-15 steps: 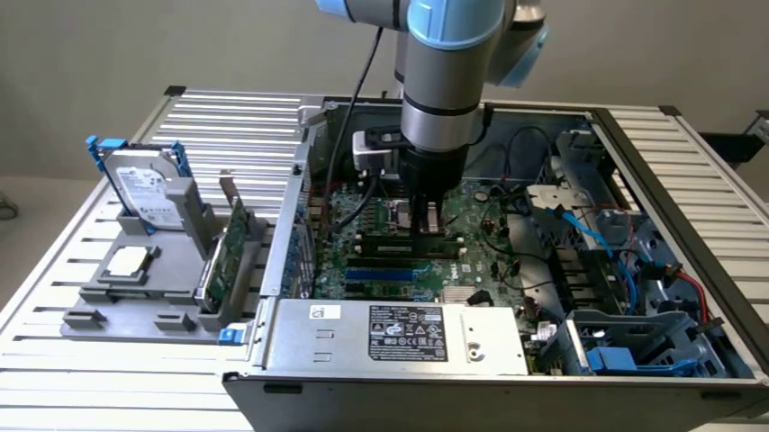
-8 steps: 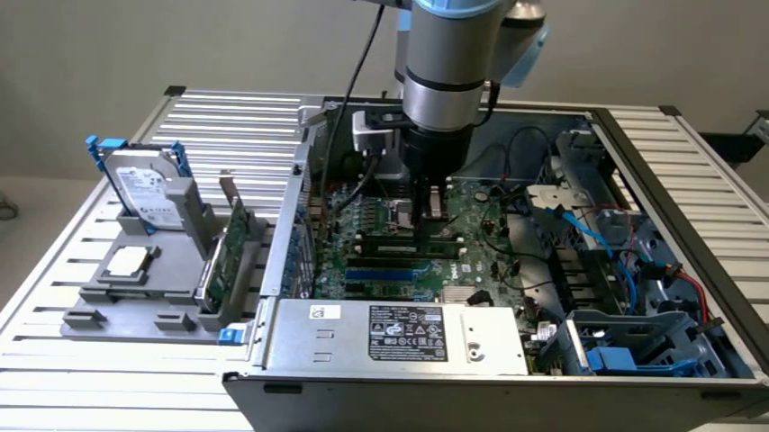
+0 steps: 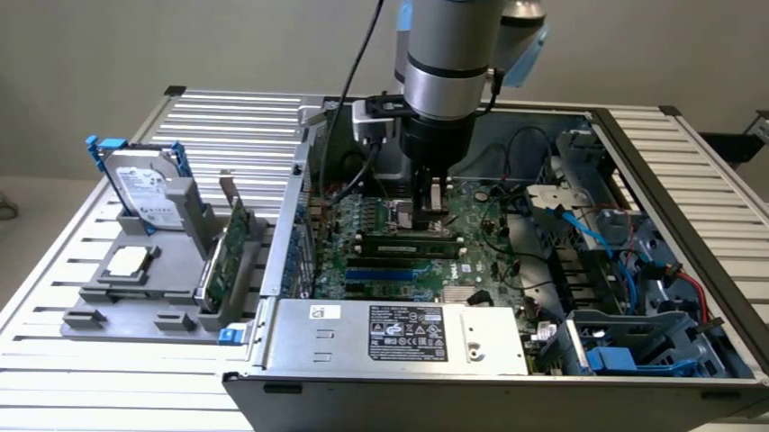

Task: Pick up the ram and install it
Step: 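Insert the ram into the slot, then press down the ram until it locks into place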

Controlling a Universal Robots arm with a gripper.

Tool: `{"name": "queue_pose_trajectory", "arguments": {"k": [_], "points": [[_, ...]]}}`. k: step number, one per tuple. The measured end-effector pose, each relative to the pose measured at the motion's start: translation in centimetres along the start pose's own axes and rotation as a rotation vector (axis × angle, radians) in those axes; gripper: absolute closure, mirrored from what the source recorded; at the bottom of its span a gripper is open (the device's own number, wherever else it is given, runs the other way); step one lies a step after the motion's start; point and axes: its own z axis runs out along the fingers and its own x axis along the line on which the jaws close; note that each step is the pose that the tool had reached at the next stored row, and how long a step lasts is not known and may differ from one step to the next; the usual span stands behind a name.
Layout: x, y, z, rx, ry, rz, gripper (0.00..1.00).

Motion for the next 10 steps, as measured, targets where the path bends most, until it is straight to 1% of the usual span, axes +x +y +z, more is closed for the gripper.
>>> {"name": "queue_pose_trajectory", "arguments": {"k": [1, 2, 3, 10], "points": [[0.0, 0.0, 0.0, -0.0001, 0.0, 0.0, 0.87], [0.0, 0.0, 0.0, -0.0001, 0.0, 0.0, 0.87], [0.0, 0.0, 0.0, -0.0001, 0.0, 0.0, 0.89], [0.0, 0.0, 0.0, -0.0004, 0.0001, 0.0, 0.89]]}}
